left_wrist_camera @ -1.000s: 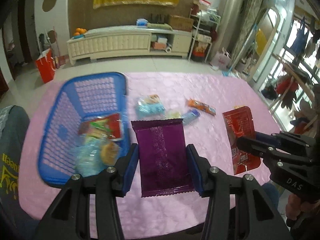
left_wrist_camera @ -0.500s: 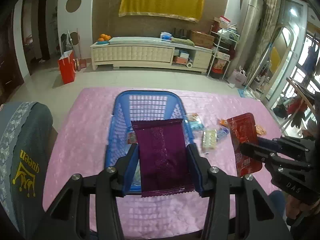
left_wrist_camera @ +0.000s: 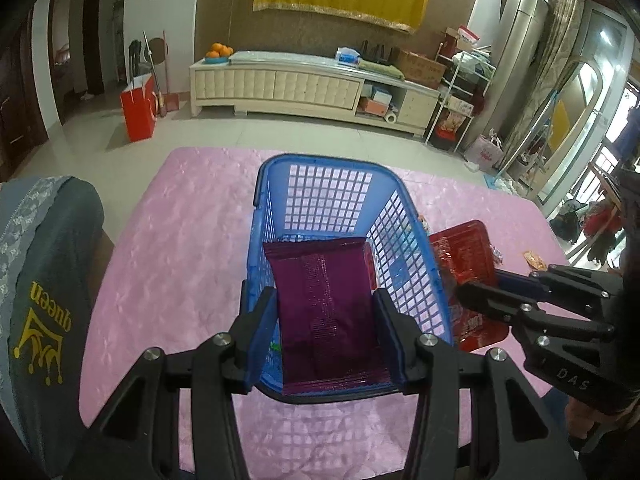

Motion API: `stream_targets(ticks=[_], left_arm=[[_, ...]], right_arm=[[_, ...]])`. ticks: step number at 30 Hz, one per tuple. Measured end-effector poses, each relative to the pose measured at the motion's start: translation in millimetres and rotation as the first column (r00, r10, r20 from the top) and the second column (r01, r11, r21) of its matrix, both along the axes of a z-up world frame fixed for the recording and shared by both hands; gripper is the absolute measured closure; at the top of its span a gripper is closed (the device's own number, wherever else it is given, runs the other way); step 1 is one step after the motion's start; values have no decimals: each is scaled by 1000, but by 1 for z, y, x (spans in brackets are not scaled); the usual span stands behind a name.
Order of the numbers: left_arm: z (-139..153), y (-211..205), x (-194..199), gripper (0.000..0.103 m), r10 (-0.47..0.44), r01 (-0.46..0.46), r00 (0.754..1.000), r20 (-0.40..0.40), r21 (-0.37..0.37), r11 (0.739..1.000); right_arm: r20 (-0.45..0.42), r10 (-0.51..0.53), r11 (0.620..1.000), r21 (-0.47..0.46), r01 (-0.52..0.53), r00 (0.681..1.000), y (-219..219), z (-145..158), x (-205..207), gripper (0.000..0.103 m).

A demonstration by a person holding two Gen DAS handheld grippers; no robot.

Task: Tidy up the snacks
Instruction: 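Carry the purple and red packets over the blue basket with both grippers, then open both grippers to drop the packets into the basket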

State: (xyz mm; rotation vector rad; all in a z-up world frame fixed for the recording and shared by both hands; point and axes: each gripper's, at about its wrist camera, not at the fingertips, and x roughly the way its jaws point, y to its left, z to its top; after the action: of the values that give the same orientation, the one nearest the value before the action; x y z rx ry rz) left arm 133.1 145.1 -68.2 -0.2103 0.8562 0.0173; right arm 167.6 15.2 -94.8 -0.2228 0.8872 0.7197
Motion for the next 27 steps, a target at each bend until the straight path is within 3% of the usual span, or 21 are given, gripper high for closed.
stream_targets(ticks=[7, 20, 23, 25, 27], left_arm=[[-16, 9, 10, 57, -13, 12, 999, -33, -24, 1000], [-27, 2, 20, 56, -32, 31, 996, -84, -5, 999], [-27, 2, 21, 49, -41, 41, 995, -94, -3, 999], [-25, 1, 18, 46, -50, 50, 995, -89, 3, 999], [-22, 1, 16, 43, -48, 49, 995, -83, 12, 999]], right_arm=[[-29, 11, 1000, -19, -11, 1000, 14, -13, 10, 80], [-41, 34, 995, -89, -37, 999, 18, -27, 6, 78], [-58, 27, 995, -90, -32, 998, 17, -28, 8, 59], [-58, 19, 995, -100, -25, 998, 16, -28, 7, 39], [-48, 9, 994, -104, -14, 999, 14, -26, 5, 37]])
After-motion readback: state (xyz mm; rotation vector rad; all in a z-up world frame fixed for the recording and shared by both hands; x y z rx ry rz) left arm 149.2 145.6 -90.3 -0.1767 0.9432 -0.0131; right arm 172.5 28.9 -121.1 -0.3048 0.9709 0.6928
